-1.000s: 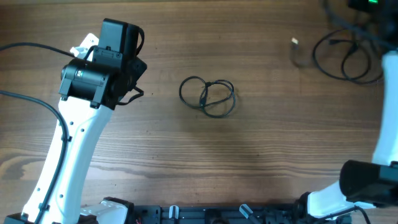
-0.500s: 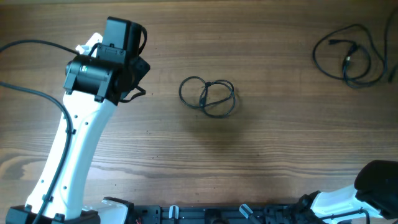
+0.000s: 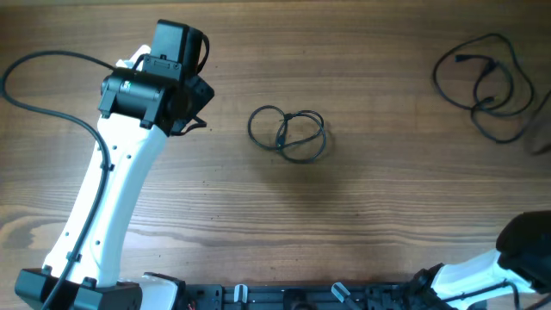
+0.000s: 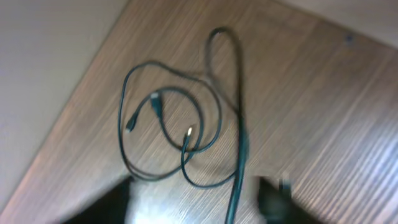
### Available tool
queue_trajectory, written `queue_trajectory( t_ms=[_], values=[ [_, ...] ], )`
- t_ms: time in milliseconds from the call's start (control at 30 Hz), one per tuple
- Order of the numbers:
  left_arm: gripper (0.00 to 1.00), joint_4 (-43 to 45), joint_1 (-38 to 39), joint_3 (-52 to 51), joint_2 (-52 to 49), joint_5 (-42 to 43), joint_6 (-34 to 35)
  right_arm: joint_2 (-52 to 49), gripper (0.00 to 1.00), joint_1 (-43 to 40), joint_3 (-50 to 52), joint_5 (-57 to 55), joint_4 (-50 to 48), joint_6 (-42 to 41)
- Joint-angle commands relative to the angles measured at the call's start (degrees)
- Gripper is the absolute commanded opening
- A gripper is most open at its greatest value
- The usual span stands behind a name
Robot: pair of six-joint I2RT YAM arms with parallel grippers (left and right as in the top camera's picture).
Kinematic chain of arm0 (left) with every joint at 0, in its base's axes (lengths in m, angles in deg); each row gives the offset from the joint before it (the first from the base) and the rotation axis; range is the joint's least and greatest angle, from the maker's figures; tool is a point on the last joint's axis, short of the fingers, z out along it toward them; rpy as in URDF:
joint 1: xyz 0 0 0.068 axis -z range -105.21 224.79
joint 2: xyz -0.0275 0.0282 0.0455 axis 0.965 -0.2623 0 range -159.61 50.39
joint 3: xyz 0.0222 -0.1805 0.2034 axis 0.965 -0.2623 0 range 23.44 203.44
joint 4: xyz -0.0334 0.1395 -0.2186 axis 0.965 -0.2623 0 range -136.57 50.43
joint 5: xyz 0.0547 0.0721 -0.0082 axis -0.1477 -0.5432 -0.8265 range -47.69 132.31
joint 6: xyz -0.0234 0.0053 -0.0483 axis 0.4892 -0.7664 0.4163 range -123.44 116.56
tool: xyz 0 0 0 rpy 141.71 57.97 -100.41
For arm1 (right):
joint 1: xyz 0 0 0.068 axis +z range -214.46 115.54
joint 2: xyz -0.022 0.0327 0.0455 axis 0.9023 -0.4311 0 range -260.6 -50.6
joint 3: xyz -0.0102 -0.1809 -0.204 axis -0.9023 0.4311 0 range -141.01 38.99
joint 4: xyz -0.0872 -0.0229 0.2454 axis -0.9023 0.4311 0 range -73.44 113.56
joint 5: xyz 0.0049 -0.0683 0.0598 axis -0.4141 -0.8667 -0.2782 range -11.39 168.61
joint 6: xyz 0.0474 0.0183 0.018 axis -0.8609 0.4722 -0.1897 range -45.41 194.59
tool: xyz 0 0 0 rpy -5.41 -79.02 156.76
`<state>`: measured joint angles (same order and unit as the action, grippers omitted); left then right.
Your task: Untangle cables
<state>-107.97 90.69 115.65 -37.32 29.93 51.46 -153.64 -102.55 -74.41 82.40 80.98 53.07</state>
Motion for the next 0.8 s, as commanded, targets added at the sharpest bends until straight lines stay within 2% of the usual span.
queue_trajectory(
  t_ms=[0, 67, 100, 267, 333, 400, 500, 667, 767],
  values=[
    [0.50, 0.66, 0.11, 0.26, -0.39, 2.34, -3.96, -1.53, 0.82, 0.31, -0.48, 5.84, 0.33, 3.17],
    [0.50, 0.68, 0.11, 0.26, -0.39, 2.34, -3.96, -1.40, 0.96, 0.31, -0.50, 7.08, 0.35, 3.76],
    [0.50, 0.70, 0.11, 0.26, -0.39, 2.43, -3.96, -1.33, 0.98, 0.31, -0.50, 8.48, 0.35, 4.42],
    [0.50, 1.07, 0.11, 0.26, -0.39, 2.60, -3.98, -1.31, 0.98, 2.93, -0.50, 28.50, 0.42, 16.28],
    [0.54, 2.78, 0.02, 0.26, -0.39, 6.71, -6.88, -1.31, 0.98, 6.27, -0.50, 33.05, 1.75, 20.48],
    [0.55, 6.38, -1.09, 0.28, -0.37, 15.23, -14.23, -1.33, 0.97, 10.12, -0.48, 33.97, 3.45, 22.84],
    [0.54, 8.87, -4.46, 0.28, -0.37, 22.88, -17.66, -1.42, 0.96, 17.66, -0.48, 31.47, 6.43, 24.57],
    [0.54, 7.78, -9.94, 0.28, -0.37, 23.93, -18.73, -2.60, 0.96, 28.89, -0.48, 26.16, 9.20, 27.67],
    [0.55, 7.21, -11.76, 0.28, -0.37, 23.93, -18.73, -5.07, 0.96, 35.60, -0.48, 25.53, 9.77, 32.50]
  ],
)
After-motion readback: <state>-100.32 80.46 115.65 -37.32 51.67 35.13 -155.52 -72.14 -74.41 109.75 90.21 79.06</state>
